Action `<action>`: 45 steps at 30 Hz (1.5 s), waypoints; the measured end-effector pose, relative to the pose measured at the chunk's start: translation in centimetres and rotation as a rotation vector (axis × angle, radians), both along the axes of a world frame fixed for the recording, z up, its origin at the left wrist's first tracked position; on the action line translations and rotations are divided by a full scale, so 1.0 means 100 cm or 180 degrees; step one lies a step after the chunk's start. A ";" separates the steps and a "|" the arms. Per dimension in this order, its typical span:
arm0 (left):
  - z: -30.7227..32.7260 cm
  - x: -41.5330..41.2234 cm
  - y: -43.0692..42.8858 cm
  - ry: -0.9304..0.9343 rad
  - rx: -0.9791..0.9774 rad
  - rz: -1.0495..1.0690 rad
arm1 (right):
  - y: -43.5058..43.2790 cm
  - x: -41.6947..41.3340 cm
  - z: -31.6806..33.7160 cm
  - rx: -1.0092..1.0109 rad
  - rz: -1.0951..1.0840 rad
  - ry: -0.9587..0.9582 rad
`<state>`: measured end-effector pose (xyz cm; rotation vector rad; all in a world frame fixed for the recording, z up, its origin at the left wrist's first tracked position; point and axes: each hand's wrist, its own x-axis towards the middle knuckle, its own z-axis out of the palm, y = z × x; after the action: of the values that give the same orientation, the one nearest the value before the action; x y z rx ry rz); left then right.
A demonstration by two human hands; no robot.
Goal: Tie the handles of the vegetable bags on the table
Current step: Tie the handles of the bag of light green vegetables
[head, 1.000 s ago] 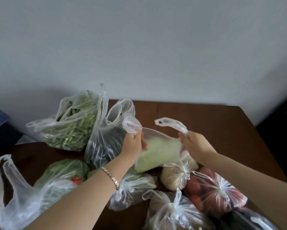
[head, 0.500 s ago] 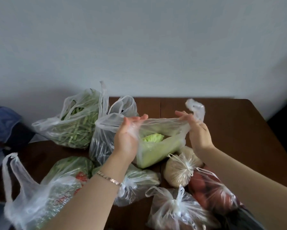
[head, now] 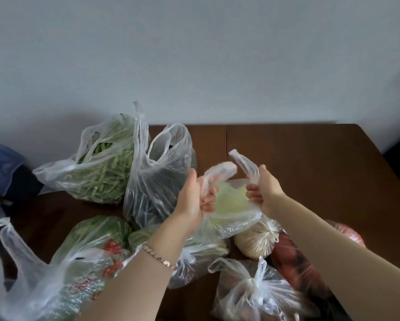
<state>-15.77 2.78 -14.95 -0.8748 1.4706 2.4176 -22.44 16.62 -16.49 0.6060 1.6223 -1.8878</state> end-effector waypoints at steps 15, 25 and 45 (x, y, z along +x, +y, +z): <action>-0.020 0.008 0.036 -0.0486 -0.0737 0.0306 | 0.008 0.060 -0.005 0.0287 0.1407 0.1560; -0.016 0.026 0.046 0.0475 -0.2493 -0.0236 | 0.011 0.049 -0.016 0.0687 0.0385 0.1478; -0.015 0.021 0.030 0.0855 -0.2628 0.0015 | 0.030 0.039 0.016 0.0058 0.1940 0.1487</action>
<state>-13.71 5.77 -16.41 -0.6666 2.6404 1.9458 -18.51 19.62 -14.91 -0.3356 1.8304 -1.6074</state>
